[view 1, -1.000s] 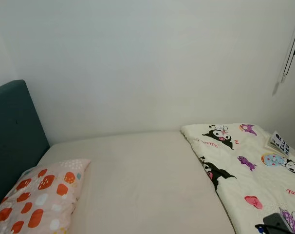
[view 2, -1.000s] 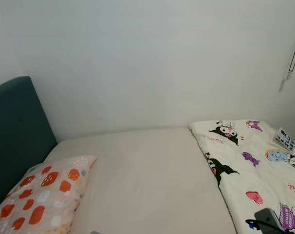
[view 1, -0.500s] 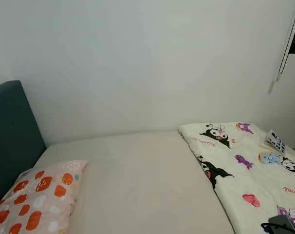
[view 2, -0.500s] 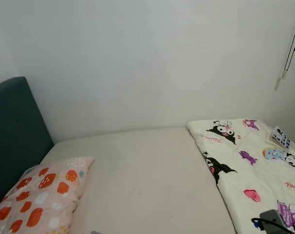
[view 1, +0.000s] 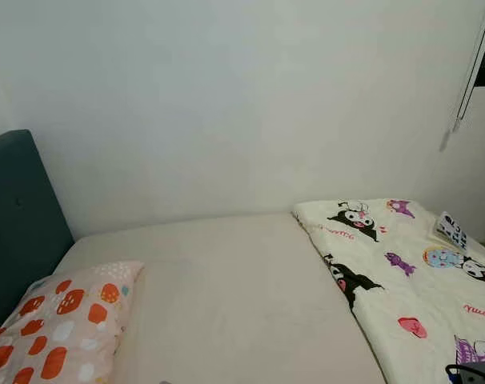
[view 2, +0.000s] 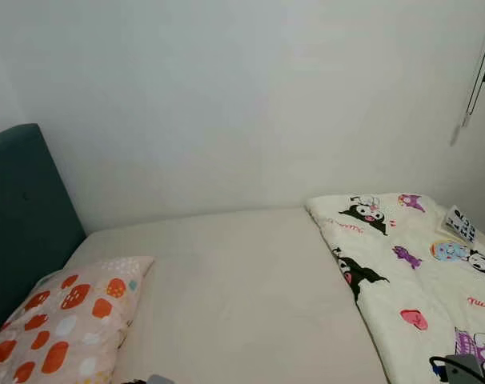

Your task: Clean up the room

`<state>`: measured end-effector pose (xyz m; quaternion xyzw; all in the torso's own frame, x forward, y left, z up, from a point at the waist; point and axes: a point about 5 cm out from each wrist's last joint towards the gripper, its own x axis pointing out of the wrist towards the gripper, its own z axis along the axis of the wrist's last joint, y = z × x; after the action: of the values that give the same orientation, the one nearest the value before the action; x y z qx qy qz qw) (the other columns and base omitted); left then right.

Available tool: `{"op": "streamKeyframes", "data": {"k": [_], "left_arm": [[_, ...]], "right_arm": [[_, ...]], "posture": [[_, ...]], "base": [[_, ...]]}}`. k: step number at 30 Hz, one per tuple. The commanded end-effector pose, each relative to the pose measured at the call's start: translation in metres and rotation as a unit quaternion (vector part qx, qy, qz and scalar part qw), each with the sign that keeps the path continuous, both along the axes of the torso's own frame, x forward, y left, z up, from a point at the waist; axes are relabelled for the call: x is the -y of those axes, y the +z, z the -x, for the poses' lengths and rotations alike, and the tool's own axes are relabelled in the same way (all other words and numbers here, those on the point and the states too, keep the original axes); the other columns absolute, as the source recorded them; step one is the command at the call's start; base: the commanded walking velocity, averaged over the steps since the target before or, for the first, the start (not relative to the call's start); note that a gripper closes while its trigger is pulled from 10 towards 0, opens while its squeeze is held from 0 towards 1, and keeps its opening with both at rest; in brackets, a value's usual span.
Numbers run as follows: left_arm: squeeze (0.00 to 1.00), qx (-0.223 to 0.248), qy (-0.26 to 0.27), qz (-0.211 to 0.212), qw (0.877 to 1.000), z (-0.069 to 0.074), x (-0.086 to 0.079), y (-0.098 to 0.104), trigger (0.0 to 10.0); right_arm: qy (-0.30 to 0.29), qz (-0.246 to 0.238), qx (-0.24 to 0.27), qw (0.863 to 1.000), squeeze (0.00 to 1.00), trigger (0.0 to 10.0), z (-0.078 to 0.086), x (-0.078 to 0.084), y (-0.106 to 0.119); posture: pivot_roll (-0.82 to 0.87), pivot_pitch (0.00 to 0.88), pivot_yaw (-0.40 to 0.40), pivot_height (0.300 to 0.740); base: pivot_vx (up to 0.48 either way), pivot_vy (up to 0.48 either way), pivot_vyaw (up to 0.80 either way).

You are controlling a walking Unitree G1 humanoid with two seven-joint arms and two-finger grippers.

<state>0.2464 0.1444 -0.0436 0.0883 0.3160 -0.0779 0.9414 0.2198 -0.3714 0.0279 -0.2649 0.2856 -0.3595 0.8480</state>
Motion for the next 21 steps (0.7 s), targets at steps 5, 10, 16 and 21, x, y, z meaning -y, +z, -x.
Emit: {"op": "streamKeyframes", "data": {"k": [5,10,16,21], "left_arm": [[0.00,-0.007,0.010,0.000,1.000,0.0036,-0.0037,-0.0029,10.0],[0.00,-0.007,0.008,-0.001,1.000,0.0029,-0.0034,-0.0025,10.0],[0.00,-0.007,0.006,-0.001,1.000,0.0025,-0.0028,-0.0023,10.0],[0.00,-0.005,0.006,0.000,1.000,0.0019,-0.0017,-0.0019,10.0]], "right_arm": [[-0.008,-0.011,-0.006,1.000,0.00,10.0,0.0030,0.0013,-0.0029],[-0.009,-0.010,-0.007,1.000,0.00,10.0,0.0024,0.0012,-0.0026],[-0.009,-0.011,-0.007,1.000,0.00,10.0,0.0022,0.0012,-0.0027],[0.007,-0.011,-0.008,1.000,0.00,10.0,0.0007,0.0009,-0.0019]], "posture": [[-0.02,0.101,0.029,0.740],[-0.02,0.097,0.034,0.740],[-0.02,0.094,0.033,0.740],[-0.02,0.091,0.031,0.740]], "base": [[0.000,0.000,0.00],[0.000,0.000,0.00],[0.000,0.000,0.00],[0.000,0.000,0.00]]}}
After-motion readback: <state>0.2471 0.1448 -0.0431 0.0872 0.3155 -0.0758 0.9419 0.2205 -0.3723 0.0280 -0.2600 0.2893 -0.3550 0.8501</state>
